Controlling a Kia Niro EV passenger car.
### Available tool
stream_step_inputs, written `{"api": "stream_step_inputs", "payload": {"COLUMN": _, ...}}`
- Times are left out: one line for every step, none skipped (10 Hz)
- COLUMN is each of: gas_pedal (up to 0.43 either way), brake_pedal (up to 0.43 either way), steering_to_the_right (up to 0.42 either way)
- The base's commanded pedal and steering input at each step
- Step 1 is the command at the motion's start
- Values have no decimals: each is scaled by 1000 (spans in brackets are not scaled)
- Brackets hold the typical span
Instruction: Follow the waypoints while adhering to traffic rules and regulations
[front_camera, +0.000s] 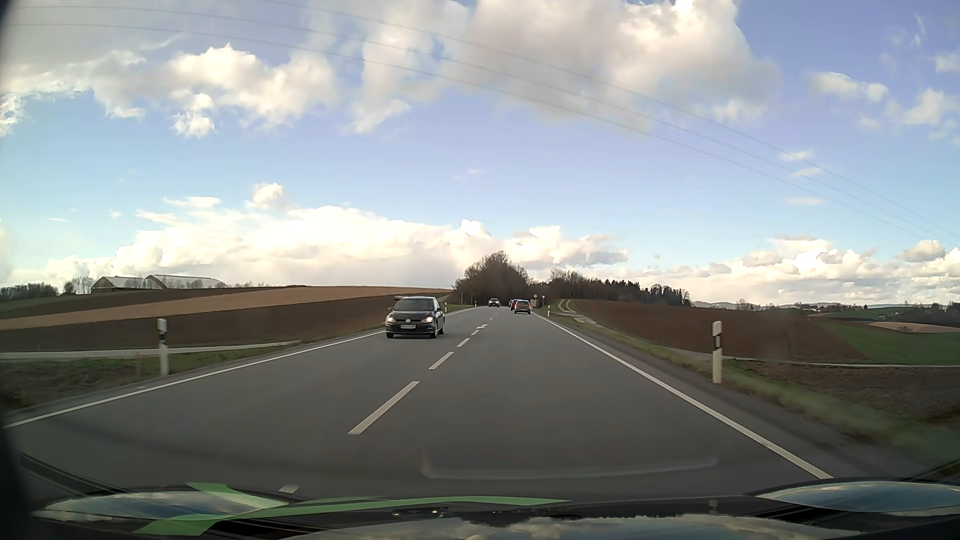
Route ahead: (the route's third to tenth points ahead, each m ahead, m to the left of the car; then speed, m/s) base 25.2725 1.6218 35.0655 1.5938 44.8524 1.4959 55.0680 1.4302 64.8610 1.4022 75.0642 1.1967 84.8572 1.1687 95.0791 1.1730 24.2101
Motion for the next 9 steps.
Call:
{"api": "stream_step_inputs", "payload": {"gas_pedal": 67, "brake_pedal": 0, "steering_to_the_right": -1}}
{"api": "stream_step_inputs", "payload": {"gas_pedal": 67, "brake_pedal": 0, "steering_to_the_right": -1}}
{"api": "stream_step_inputs", "payload": {"gas_pedal": 67, "brake_pedal": 0, "steering_to_the_right": -1}}
{"api": "stream_step_inputs", "payload": {"gas_pedal": 67, "brake_pedal": 0, "steering_to_the_right": -1}}
{"api": "stream_step_inputs", "payload": {"gas_pedal": 67, "brake_pedal": 0, "steering_to_the_right": -1}}
{"api": "stream_step_inputs", "payload": {"gas_pedal": 67, "brake_pedal": 0, "steering_to_the_right": -1}}
{"api": "stream_step_inputs", "payload": {"gas_pedal": 67, "brake_pedal": 0, "steering_to_the_right": -2}}
{"api": "stream_step_inputs", "payload": {"gas_pedal": 67, "brake_pedal": 0, "steering_to_the_right": -2}}
{"api": "stream_step_inputs", "payload": {"gas_pedal": 59, "brake_pedal": 0, "steering_to_the_right": -3}}
